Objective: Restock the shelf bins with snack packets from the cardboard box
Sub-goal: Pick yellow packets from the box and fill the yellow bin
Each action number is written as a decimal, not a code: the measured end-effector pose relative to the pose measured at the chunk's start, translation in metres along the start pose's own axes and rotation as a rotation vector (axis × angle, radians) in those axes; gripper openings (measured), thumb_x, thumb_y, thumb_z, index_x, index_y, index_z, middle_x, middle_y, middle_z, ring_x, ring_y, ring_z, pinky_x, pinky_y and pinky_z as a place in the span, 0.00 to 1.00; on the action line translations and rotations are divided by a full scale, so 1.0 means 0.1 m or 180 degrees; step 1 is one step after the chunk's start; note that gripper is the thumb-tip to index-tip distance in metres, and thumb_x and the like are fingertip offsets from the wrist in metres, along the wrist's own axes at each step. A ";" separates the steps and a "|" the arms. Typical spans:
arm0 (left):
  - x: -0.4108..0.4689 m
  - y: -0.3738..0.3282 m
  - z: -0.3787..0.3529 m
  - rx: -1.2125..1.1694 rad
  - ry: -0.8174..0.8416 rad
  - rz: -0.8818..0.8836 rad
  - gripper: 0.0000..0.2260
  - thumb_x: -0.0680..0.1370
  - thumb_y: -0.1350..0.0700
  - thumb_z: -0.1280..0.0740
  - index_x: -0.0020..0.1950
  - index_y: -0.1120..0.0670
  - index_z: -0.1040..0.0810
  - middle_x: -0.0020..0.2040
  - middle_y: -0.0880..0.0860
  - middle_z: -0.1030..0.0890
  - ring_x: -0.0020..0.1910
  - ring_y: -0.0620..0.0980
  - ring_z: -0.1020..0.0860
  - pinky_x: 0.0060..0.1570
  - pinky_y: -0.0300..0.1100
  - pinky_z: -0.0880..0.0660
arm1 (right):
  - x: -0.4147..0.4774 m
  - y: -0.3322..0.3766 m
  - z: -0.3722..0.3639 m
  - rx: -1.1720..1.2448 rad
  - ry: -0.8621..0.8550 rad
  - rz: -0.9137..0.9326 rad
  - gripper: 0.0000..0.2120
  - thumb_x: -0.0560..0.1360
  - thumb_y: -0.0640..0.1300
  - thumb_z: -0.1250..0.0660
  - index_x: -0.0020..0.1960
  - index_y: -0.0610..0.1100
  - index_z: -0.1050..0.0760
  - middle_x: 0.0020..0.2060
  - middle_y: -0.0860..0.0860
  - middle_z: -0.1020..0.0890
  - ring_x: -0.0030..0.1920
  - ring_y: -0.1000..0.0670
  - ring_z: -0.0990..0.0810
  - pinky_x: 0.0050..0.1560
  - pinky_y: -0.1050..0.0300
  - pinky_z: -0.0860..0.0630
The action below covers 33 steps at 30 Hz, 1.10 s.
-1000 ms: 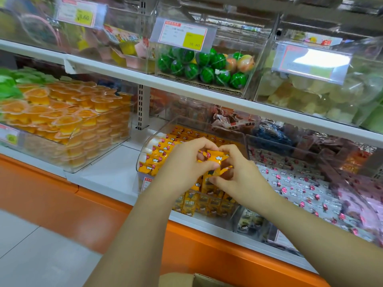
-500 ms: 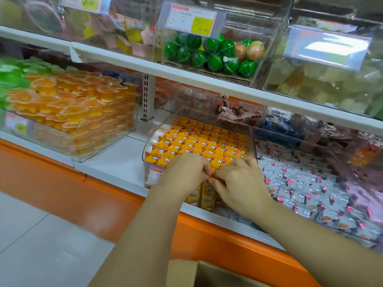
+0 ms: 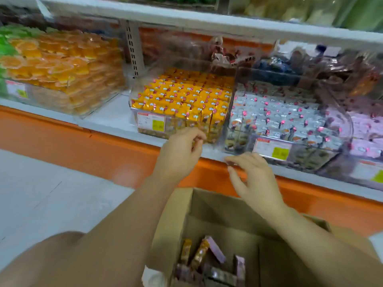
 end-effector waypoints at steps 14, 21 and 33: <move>-1.77 0.77 -2.06 0.0003 0.2240 0.2548 0.14 0.79 0.59 0.36 0.65 0.57 0.26 0.62 0.55 0.23 0.61 0.52 0.24 0.54 0.35 0.33 | -2.05 -1.39 -0.90 0.0548 0.1892 -0.2676 0.16 0.76 0.40 0.35 0.63 0.47 0.25 0.48 0.53 0.19 0.49 0.55 0.21 0.52 0.68 0.31; -2.30 1.20 -2.56 0.0823 0.3049 0.3291 0.25 0.80 0.51 0.38 0.74 0.56 0.39 0.73 0.61 0.40 0.70 0.60 0.36 0.66 0.49 0.35 | -2.40 -1.54 -1.39 0.0821 0.2648 -0.3263 0.19 0.78 0.44 0.36 0.68 0.46 0.30 0.58 0.48 0.20 0.57 0.50 0.22 0.54 0.59 0.27; -2.47 1.32 -2.75 0.1187 0.3165 0.2799 0.20 0.76 0.57 0.33 0.68 0.53 0.30 0.71 0.58 0.42 0.65 0.60 0.33 0.62 0.48 0.32 | -2.60 -1.59 -1.70 0.1346 0.2902 -0.3820 0.20 0.77 0.44 0.35 0.68 0.41 0.30 0.61 0.45 0.23 0.60 0.50 0.24 0.55 0.59 0.28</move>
Point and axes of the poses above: each hand's wrist, its own x-axis towards the middle knuckle, its own z-axis out of the back of the hand, y = z × x, the point moved 4 cm from there along x, towards the middle knuckle
